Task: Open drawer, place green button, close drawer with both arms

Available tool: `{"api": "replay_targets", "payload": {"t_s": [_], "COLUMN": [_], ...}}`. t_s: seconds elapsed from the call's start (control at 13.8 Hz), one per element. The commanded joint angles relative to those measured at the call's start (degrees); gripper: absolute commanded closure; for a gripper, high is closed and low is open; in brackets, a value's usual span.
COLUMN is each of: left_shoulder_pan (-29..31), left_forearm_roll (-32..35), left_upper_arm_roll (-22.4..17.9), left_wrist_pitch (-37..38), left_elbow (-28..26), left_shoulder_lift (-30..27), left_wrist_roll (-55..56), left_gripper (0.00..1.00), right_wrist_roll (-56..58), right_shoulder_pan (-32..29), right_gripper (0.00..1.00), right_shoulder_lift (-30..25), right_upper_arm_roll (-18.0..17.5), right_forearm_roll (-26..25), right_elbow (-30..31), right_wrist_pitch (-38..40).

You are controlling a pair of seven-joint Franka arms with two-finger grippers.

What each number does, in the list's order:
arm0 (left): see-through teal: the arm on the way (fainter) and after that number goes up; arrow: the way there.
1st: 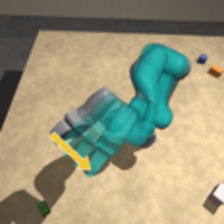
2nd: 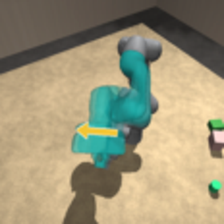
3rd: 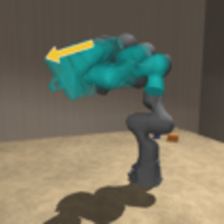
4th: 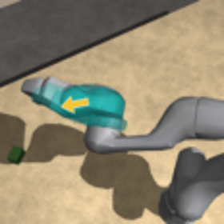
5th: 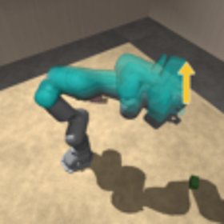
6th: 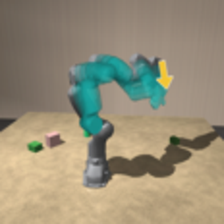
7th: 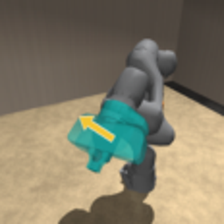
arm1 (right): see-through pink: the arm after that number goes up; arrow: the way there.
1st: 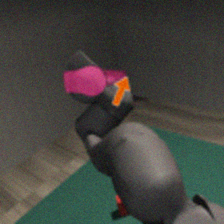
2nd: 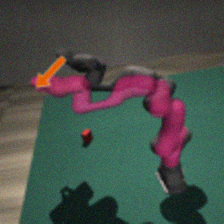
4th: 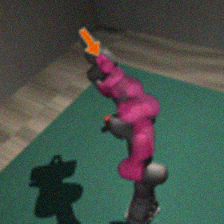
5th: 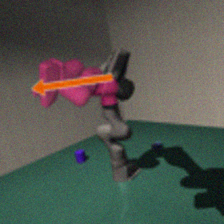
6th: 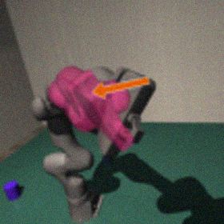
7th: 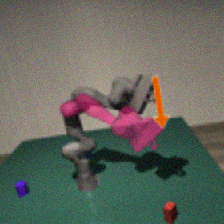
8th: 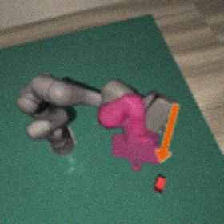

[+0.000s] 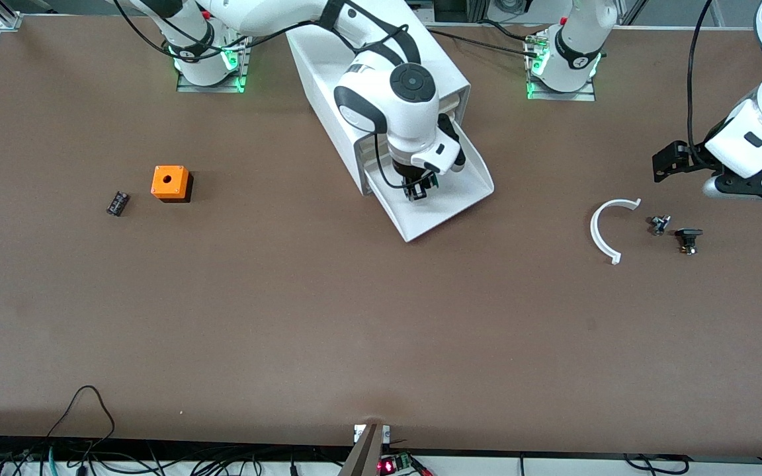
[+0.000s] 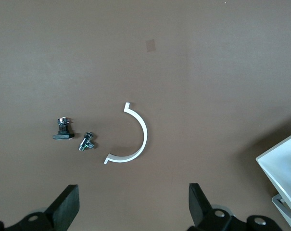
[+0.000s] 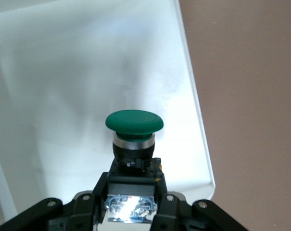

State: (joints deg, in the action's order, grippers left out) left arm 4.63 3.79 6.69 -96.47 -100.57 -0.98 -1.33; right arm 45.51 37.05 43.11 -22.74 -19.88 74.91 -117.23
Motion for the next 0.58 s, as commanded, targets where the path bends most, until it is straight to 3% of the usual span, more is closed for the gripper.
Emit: {"api": "replay_targets", "payload": {"t_s": [0.0,0.44,0.51], "left_shoulder_pan": [0.3,0.3,0.3], "left_forearm_roll": [0.4,-1.0,-1.8], "left_upper_arm_roll": [0.1,0.1,0.0], "left_wrist_pitch": [-0.6,-0.9,-0.9], "left_elbow": [-0.1,-0.5,-0.6], "left_shoulder_lift": [0.2,0.7,0.7], "left_wrist_roll": [0.1,0.5,0.8], "left_gripper": [0.00,0.00,0.00], "right_wrist_roll": [1.2,-0.4,-2.0], "right_shoulder_pan": [0.4,3.2,3.4], "right_gripper": [0.92,0.92,0.78], "right_shoulder_lift": [2.1,5.4,5.5], "right_upper_arm_roll": [-0.5,-0.3,-0.3], "right_forearm_roll": [-1.9,-3.3,-3.3], "right_elbow": [-1.5,-1.9,-1.9], "right_wrist_pitch": [1.4,-1.2,-1.7]}}
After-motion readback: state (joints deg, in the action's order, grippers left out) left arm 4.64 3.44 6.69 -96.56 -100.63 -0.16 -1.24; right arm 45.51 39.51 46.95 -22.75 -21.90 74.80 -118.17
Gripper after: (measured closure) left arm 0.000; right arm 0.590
